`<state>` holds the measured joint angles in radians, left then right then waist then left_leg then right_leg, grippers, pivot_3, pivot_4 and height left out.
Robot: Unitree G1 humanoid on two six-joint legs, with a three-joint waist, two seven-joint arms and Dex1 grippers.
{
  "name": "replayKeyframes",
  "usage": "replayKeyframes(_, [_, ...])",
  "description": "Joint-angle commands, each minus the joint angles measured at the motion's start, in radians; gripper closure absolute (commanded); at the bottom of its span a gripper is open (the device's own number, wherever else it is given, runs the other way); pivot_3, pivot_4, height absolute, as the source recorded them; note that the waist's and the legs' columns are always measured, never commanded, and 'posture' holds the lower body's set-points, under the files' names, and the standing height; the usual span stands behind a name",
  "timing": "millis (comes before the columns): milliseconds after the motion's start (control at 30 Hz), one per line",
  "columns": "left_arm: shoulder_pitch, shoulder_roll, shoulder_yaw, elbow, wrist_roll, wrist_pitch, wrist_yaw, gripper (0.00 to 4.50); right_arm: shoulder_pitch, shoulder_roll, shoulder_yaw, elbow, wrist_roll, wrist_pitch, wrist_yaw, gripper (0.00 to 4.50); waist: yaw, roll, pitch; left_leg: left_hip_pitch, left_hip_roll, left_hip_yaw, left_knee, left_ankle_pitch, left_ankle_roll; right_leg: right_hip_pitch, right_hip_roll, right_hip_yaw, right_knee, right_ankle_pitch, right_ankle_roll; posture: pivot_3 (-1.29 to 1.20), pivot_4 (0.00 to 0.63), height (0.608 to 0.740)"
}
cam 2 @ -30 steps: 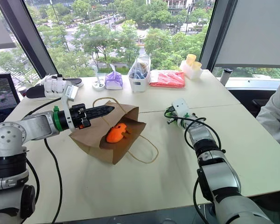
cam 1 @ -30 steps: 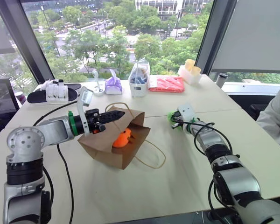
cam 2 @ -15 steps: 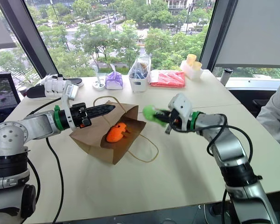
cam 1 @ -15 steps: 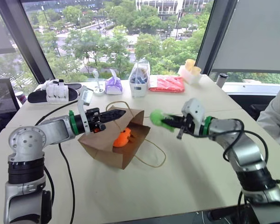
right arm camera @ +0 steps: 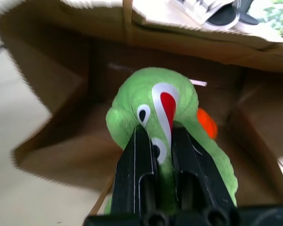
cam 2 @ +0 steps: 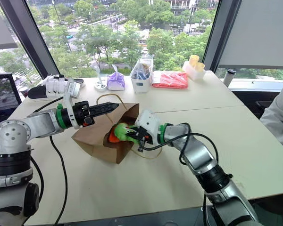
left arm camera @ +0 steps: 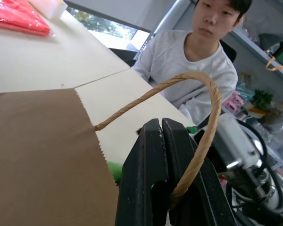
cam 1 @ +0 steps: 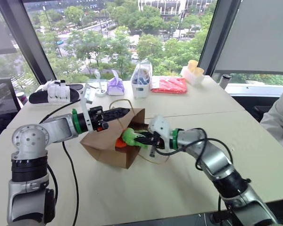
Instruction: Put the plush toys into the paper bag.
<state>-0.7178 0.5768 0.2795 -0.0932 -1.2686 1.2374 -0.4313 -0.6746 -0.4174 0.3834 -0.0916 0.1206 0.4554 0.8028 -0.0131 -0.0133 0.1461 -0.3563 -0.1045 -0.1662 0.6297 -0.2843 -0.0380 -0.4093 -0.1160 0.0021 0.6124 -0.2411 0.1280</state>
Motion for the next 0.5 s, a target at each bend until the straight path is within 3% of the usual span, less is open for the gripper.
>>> replayKeyframes(33, [-0.014, 0.008, 0.015, -0.021, -0.02, -0.003, 0.0, 4.5, -0.054, 0.038, 0.008, 0.067, -0.043, -0.095, -0.002, 4.4, 0.0, 0.0, 0.0, 0.0, 0.0, 0.0, 0.0, 0.0, 0.0, 0.0, 0.0, 0.0, 0.0, 0.0, 0.0, 0.0, 0.15, 0.74])
replayKeyframes(333, [-0.003, 0.011, 0.025, -0.034, -0.037, -0.001, 0.022, 4.5, -0.109, 0.123, 0.095, 0.243, -0.168, -0.315, 0.022, 4.4, -0.006, 0.0, 0.0, 0.0, 0.0, -0.001, -0.001, 0.0, 0.0, 0.0, 0.001, 0.0, 0.0, 0.0, 0.0, 0.0, 0.15, 0.74])
replayKeyframes(433, [0.005, 0.014, 0.029, -0.033, -0.036, -0.002, 0.024, 4.5, -0.095, 0.131, 0.093, 0.255, -0.18, -0.342, 0.023, 3.34, -0.004, 0.0, 0.0, 0.0, 0.0, -0.001, 0.0, 0.0, 0.0, 0.0, 0.001, 0.0, 0.0, 0.0, 0.0, 0.0, 0.15, 0.74])
replayKeyframes(500, [0.008, 0.009, 0.033, -0.033, -0.041, -0.001, 0.034, 4.5, -0.087, 0.136, 0.083, 0.25, -0.187, -0.349, 0.014, 2.38, -0.004, 0.0, 0.0, 0.0, 0.0, -0.001, 0.0, 0.0, 0.0, 0.0, 0.001, 0.0, 0.0, 0.0, 0.0, 0.0, 0.15, 0.74])
